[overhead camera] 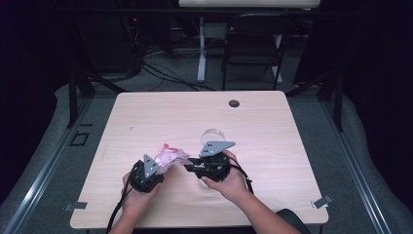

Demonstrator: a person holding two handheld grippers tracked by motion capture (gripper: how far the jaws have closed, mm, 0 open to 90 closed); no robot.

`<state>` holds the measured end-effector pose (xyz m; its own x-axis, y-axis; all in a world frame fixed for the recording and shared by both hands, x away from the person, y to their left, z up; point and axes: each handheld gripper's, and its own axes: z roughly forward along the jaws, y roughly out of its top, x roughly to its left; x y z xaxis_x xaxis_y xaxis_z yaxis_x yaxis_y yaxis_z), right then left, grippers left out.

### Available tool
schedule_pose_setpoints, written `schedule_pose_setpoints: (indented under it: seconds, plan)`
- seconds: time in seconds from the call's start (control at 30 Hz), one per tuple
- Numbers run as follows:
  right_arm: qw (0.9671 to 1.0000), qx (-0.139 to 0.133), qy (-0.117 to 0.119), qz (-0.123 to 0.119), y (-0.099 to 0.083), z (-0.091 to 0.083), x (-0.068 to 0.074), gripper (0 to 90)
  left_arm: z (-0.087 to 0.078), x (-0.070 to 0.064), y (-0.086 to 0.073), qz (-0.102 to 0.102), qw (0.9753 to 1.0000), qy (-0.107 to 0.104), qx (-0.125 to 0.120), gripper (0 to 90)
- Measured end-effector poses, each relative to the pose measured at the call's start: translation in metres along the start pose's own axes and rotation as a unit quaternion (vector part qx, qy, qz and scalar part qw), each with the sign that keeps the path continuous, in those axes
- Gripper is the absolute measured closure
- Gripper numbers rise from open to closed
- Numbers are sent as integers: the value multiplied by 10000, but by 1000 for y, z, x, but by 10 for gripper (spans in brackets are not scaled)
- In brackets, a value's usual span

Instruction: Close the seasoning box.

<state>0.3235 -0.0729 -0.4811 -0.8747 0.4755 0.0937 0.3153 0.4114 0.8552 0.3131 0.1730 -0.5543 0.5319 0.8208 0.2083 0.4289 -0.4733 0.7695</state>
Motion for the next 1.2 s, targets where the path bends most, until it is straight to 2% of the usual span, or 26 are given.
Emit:
schedule_pose_setpoints:
  seconds: [0.07, 0.2, 0.33, 0.5, 0.57, 0.8, 0.93, 1.07, 1.2]
  plan:
    - [10000, -27, -34, 73, 0, -2, -1, 651, 0, 0, 2, -9, 10000, -5, -29, 601]
    - [9998, -54, -64, 161, 0, -7, -3, 593, 1, 2, 5, 11, 10000, 56, -76, 601]
    - [9998, -72, -157, 118, 1, -15, -2, 551, 3, 3, 11, 2, 9999, 97, -130, 602]
    - [9996, 2, -236, 123, 0, -22, -3, 535, 7, 6, 16, -116, 9997, 66, -184, 602]
    - [9994, 15, -346, 90, 0, -25, -4, 532, 9, 7, 18, -150, 9997, 65, -207, 602]
    - [9986, -122, -462, 208, 12, -35, -11, 532, 14, 8, 24, -222, 9995, -1, -226, 602]
    - [9987, -37, -443, 251, 25, -39, -20, 527, 18, 6, 27, -254, 9993, -62, -257, 602]
    - [9986, -63, -371, 359, 35, -40, -30, 532, 20, 5, 28, -209, 9995, -79, -236, 602]
    - [9989, -75, -320, 333, 40, -41, -38, 539, 20, 6, 28, -237, 9995, -82, -216, 602]
